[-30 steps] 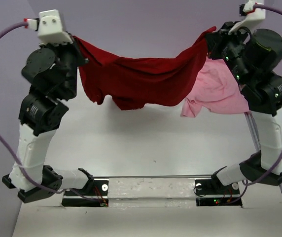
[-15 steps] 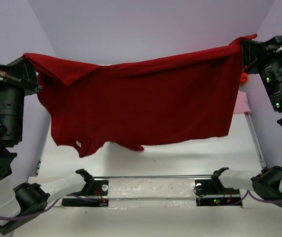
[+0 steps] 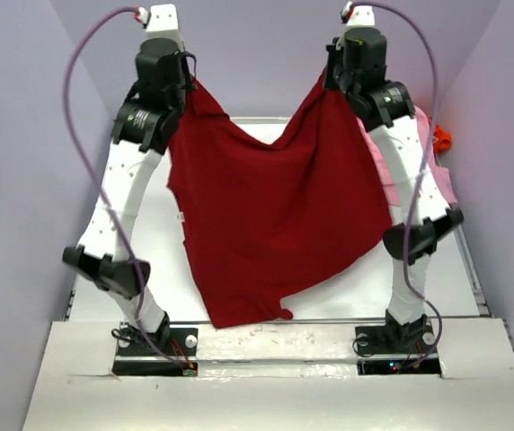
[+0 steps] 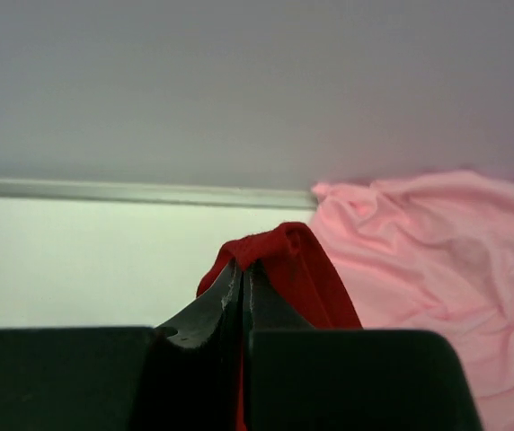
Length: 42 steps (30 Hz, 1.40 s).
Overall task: Fold and stack the t-shirts
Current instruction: Fold the tshirt
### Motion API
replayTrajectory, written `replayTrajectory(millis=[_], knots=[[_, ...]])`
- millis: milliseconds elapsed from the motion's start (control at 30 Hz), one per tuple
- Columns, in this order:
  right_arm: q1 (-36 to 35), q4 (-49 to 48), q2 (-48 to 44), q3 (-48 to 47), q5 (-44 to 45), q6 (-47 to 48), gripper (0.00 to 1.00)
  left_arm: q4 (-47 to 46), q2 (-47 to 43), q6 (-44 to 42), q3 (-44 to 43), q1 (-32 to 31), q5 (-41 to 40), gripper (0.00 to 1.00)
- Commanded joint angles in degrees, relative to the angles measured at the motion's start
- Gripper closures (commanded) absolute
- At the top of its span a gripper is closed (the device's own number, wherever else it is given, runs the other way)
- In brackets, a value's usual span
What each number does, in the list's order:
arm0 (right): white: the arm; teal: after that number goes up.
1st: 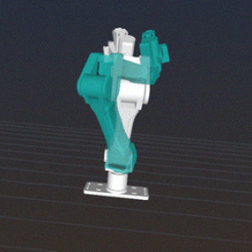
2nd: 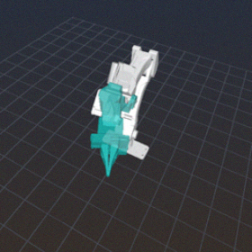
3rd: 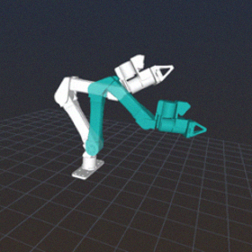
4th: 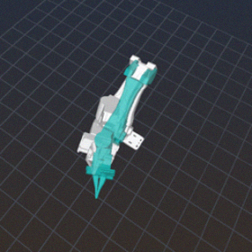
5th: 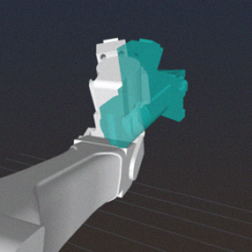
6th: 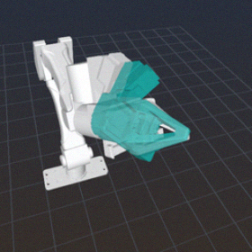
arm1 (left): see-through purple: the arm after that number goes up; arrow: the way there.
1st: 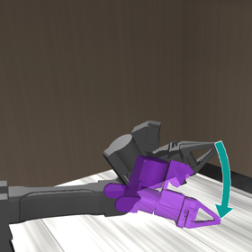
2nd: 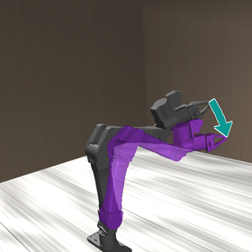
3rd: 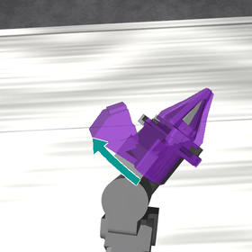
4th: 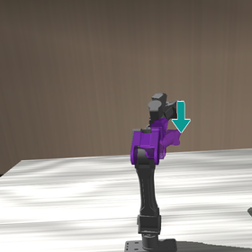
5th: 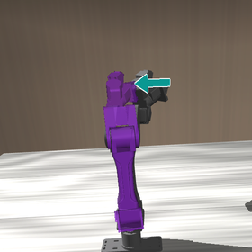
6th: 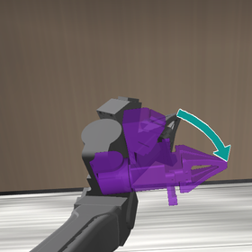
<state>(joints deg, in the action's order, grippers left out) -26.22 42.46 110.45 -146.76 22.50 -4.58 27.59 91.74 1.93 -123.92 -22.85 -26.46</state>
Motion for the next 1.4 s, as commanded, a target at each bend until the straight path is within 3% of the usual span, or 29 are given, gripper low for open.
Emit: replayTrajectory(millis=[0, 133, 367, 633, 867, 1000, 1167, 1367], knots=[[6.26, 1.05, 2.57, -4.76, -6.23, -4.64, 1.00, -2.19, 2.20, 1.76, -5.10, 3.07, 7.03, 1.00], [7.50, 1.23, 2.14, -5.91, -9.49, -5.53, 1.00, -1.76, 3.18, 2.55, -7.47, 3.96, 9.05, 1.00], [5.92, -0.27, -9.01, 0.67, -11.69, -5.09, 1.00, -3.34, -8.41, -0.61, -1.51, -0.52, 3.80, 1.00], [-9.63, 0.26, -25.18, 11.74, 1.84, -0.07, 1.00, -0.61, -26.16, -0.71, 9.63, -9.93, -3.34, 1.00], [-10.70, 3.24, -40.04, 20.45, 2.72, -3.15, 1.00, 3.68, -36.89, 3.42, 14.06, -10.20, 1.13, 1.00], [-10.70, 5.70, -40.94, 18.36, 2.55, -3.77, 1.00, 5.54, -37.78, 4.48, 11.43, -10.20, 1.85, 1.00], [-10.70, 9.39, -34.09, 6.23, 3.24, -1.58, 1.00, 5.89, -33.13, 5.10, 7.11, -10.37, 2.82, 1.00], [-10.70, 5.62, -26.90, 5.10, 6.15, 1.33, 1.00, 4.39, -25.40, 1.94, 1.24, -12.21, -1.73, 1.00]])
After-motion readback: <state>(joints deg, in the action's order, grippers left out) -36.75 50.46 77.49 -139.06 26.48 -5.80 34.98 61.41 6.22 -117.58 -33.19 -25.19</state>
